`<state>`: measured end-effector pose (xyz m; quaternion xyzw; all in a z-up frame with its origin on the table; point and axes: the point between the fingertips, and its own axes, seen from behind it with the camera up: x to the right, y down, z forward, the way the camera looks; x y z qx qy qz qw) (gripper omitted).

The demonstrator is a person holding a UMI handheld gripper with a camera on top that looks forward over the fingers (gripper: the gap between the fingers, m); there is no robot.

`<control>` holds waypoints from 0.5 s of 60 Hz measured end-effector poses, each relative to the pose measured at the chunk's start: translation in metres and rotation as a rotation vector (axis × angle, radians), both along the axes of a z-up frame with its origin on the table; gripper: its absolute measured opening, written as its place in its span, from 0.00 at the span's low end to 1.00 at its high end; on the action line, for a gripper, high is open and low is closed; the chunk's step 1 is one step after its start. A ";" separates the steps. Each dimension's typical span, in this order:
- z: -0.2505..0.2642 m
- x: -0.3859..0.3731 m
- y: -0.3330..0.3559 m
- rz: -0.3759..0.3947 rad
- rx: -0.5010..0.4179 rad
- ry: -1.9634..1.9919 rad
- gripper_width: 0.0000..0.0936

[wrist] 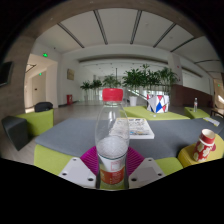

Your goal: Pour water

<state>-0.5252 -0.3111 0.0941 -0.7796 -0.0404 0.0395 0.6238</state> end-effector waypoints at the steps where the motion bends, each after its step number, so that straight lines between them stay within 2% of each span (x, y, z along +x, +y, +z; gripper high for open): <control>1: 0.004 0.000 -0.002 0.003 0.002 0.011 0.33; 13: 0.103 0.006 -0.031 0.103 0.074 0.366 0.33; 18: 0.152 0.023 -0.047 0.182 0.086 0.627 0.33; 23: 0.195 0.036 -0.066 0.276 0.048 0.973 0.33; 30: 0.213 0.080 -0.065 0.327 -0.030 1.416 0.33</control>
